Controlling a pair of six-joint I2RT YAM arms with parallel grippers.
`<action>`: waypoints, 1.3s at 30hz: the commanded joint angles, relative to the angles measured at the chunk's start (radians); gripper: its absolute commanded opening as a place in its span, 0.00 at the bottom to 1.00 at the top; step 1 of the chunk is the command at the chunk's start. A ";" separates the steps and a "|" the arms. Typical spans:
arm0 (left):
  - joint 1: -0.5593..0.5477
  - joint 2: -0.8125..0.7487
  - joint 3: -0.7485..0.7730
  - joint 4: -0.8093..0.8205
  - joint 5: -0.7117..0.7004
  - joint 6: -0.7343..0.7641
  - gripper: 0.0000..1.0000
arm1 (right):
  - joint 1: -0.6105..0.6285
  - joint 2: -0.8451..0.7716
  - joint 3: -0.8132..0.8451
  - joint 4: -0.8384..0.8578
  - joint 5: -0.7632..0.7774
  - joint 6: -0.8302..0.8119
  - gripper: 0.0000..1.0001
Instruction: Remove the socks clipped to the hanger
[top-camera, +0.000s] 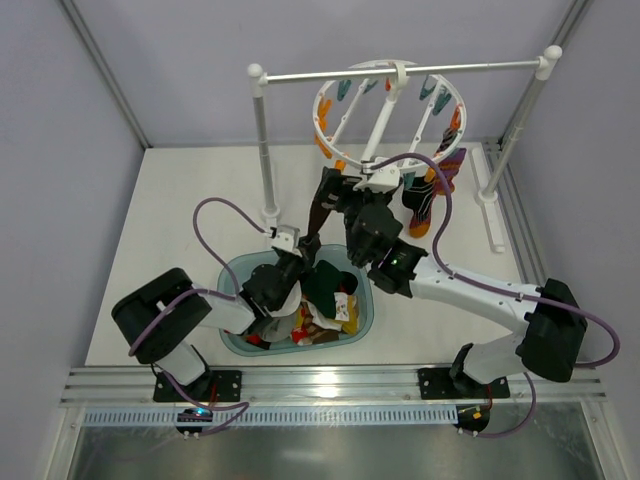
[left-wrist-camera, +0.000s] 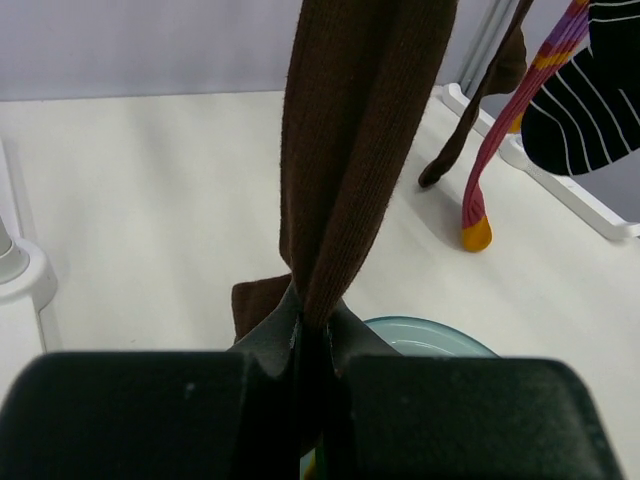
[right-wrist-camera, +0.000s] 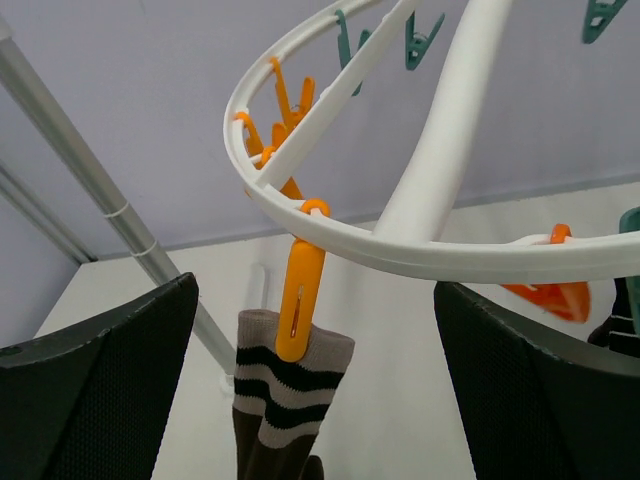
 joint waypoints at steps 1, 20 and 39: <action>-0.011 -0.004 0.022 0.232 -0.051 0.030 0.00 | 0.044 0.029 0.083 0.017 0.133 -0.066 1.00; -0.021 0.000 0.024 0.232 -0.062 0.013 0.00 | 0.116 0.174 0.371 -0.311 0.291 0.021 1.00; -0.021 -0.518 -0.087 -0.211 0.085 -0.087 0.00 | 0.019 -0.008 0.169 -0.351 -0.027 0.207 1.00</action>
